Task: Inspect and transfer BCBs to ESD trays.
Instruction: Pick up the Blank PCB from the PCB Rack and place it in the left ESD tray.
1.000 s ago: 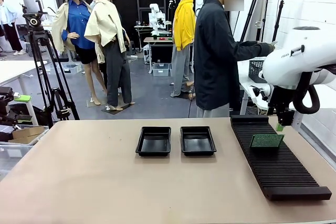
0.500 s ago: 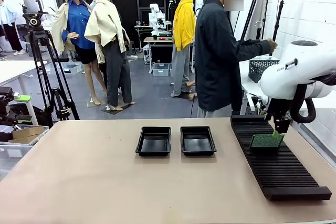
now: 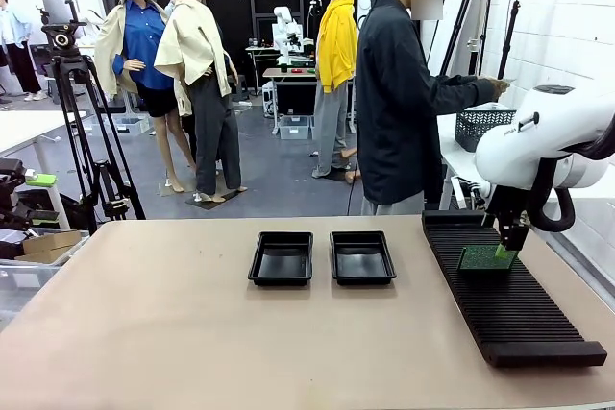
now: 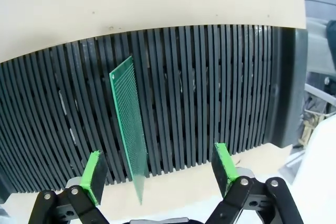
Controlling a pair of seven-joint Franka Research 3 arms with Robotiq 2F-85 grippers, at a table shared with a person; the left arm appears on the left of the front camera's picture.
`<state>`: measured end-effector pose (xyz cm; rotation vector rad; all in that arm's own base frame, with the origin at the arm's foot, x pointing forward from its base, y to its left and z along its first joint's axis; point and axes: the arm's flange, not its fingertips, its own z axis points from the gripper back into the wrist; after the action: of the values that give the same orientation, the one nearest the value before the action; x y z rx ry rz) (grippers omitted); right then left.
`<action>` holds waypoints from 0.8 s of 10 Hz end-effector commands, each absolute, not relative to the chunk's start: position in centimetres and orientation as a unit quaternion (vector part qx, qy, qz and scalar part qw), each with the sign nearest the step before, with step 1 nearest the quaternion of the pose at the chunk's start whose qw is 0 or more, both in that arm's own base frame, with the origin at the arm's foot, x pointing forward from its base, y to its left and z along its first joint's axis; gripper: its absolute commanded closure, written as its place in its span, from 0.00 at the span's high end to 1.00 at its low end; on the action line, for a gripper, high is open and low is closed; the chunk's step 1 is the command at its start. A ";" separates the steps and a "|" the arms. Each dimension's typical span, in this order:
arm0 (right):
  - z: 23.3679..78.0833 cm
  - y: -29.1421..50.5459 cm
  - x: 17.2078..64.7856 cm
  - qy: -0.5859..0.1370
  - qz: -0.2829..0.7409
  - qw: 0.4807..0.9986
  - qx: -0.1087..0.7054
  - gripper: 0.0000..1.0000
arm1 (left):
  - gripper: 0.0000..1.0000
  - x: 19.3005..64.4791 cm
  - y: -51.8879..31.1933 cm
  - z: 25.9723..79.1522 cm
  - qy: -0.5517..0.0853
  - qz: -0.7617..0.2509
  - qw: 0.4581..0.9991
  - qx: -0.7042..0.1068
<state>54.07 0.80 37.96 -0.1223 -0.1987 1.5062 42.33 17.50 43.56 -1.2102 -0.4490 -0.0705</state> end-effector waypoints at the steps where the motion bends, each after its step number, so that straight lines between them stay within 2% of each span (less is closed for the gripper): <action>1: 36.9 0.2 54.7 -0.108 0.686 0.718 -0.052 1.00 | 1.00 42.2 17.6 43.9 -0.207 -0.031 0.794 -0.571; 4: 36.6 0.2 54.6 -0.095 0.687 0.719 -0.043 0.98 | 1.00 42.2 17.6 43.9 -0.207 -0.031 0.794 -0.571; 8: 36.7 0.3 54.8 -0.092 0.690 0.717 -0.036 0.57 | 1.00 42.2 17.6 43.9 -0.207 -0.031 0.794 -0.571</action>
<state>54.36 0.62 36.79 -0.1060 -0.1977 1.5006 42.33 17.50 43.56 -1.2103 -0.4489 -0.0706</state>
